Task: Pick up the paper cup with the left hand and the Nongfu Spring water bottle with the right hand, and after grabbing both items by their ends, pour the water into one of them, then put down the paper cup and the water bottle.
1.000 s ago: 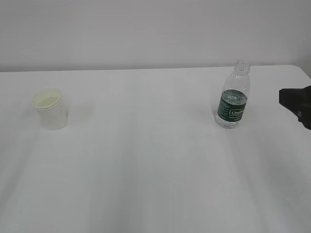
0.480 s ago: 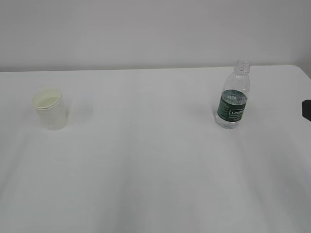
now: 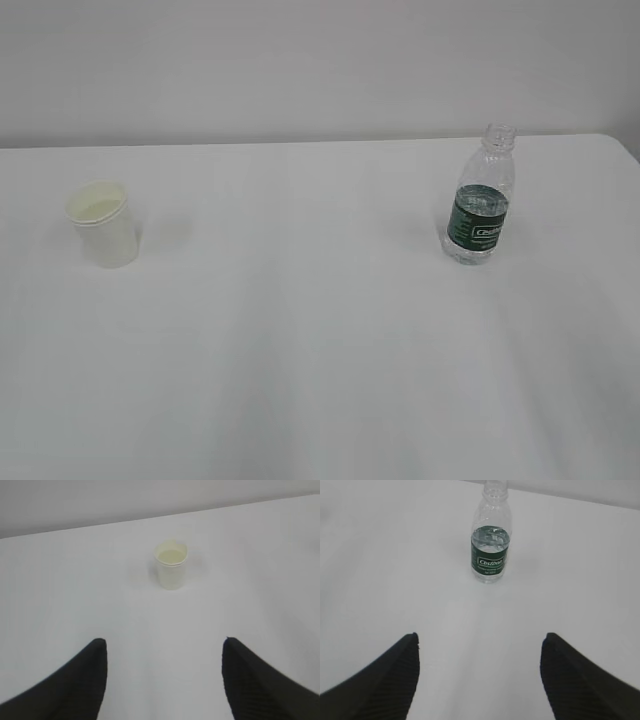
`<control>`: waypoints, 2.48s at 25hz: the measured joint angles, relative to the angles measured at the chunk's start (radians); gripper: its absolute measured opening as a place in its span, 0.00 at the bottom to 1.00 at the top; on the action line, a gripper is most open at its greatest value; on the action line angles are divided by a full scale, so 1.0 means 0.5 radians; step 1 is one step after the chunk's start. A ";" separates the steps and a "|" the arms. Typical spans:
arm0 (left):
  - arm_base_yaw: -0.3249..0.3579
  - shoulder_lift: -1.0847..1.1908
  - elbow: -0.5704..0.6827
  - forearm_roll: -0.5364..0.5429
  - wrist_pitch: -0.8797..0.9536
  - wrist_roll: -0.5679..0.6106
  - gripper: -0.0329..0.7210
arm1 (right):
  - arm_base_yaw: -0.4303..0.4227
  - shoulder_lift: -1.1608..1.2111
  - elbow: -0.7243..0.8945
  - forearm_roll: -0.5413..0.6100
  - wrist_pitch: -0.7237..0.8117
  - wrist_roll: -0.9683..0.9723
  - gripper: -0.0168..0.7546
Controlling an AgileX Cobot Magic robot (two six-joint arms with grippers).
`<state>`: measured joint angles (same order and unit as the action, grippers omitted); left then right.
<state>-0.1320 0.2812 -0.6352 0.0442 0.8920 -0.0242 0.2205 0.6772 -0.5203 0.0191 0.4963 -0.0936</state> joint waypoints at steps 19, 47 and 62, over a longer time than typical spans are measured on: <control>0.022 -0.036 -0.005 -0.012 0.367 -0.049 0.73 | 0.000 -0.238 0.000 0.000 0.494 0.000 0.76; 0.022 -0.498 0.166 -0.130 0.445 -0.057 0.71 | 0.000 -0.685 0.101 0.000 0.779 0.004 0.76; 0.022 -0.498 0.210 -0.137 0.441 -0.057 0.68 | 0.000 -0.732 0.090 0.007 0.821 0.004 0.76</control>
<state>-0.1211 0.0323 -0.5304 -0.0244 1.1126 -0.0526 0.2205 0.3111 -0.4752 0.0224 0.9070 -0.0919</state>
